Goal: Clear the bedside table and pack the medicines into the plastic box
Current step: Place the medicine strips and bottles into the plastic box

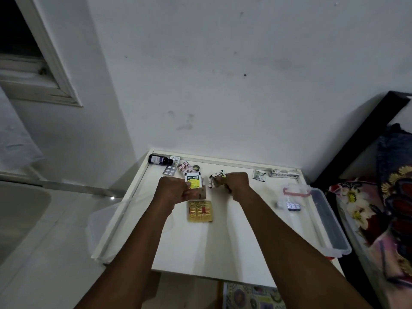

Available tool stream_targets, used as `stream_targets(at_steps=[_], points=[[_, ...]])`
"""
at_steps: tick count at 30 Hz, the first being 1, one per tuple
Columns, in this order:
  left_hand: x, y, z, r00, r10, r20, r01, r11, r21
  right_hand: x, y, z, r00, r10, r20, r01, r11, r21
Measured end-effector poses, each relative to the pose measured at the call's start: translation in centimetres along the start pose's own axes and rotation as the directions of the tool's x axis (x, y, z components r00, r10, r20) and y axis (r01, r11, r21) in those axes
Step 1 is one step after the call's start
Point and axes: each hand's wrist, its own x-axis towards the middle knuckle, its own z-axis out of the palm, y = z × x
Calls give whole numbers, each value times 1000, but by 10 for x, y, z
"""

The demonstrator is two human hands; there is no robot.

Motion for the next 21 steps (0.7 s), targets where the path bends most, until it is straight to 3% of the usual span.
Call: stream_targets(at_steps=[3,8,12,16,19,21], points=[[-10,2,8,1000,8,25,-8,1000,5,-32,3,-31,975,163,152,-209,908,363],[-27,-6,29,995,33,93,-34,999,3,-91,12,-58,958,128,257,-245,831,500],[-35,-16,37,987,43,153,-48,998,27,-95,29,-59,981,118,156,-175,886,430],[-30,-17,38,990,58,127,-65,997,47,-76,41,-66,998,-20,-59,28,991,128],[-24,-19,38,991,54,125,-61,997,53,-68,52,-63,997,-56,-53,55,998,-15],[-22,-21,38,991,38,125,-46,997,66,-65,54,-62,997,-37,-66,36,999,-16]])
